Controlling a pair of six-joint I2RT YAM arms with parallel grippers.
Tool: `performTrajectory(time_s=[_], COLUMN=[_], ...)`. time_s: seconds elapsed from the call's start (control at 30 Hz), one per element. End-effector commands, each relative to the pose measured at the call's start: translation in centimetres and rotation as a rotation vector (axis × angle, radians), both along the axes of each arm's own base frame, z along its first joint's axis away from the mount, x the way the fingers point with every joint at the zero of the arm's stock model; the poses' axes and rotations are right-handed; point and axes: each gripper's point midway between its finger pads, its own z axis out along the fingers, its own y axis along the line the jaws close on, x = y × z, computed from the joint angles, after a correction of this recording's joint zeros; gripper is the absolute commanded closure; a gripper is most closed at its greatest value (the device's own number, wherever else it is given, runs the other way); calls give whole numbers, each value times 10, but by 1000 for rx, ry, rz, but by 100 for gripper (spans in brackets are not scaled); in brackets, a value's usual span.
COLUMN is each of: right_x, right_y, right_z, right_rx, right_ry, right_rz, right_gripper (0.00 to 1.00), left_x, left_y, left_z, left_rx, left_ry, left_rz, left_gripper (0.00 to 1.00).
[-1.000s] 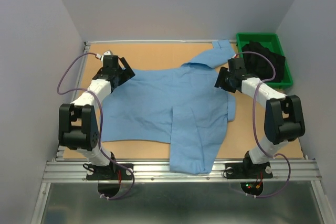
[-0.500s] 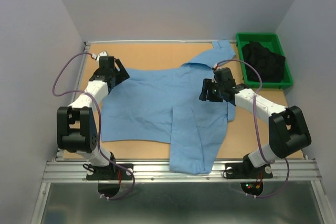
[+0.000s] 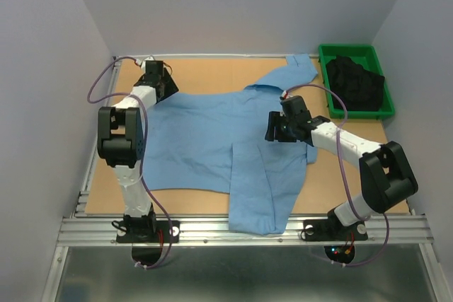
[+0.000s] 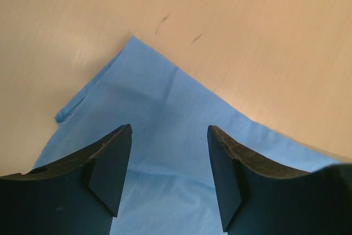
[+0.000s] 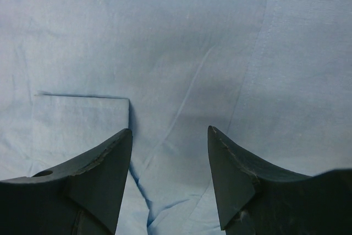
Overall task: Fold and stack the long sleeve shirts
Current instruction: Flatten the shirt out
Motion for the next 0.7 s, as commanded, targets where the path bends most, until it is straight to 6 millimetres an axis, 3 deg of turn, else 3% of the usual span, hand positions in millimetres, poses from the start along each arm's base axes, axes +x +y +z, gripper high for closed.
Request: performTrajectory(time_s=[0.0,0.17,0.27,0.43,0.67], right_x=[21,36,53,97,152], right_y=[-3,-3,5,12,8], right_z=[13,14,27,55,46], right_rx=[-36,-50,-16,81,116], right_ry=[-75,-86,-106,-142,-157], right_rz=[-42,-85,-89,-149,-211], right_gripper=[38,39,39,39,40], left_x=[22,33,39,44,53], left_y=[-6,-10,-6,-3,-8], left_z=[16,2,6,0,-11], left_rx=[-36,-54,-51,-48,-77], left_ry=[-47,-27,-45,-48,-39], left_rz=[3,2,24,43,39], left_gripper=[32,33,34,34,35])
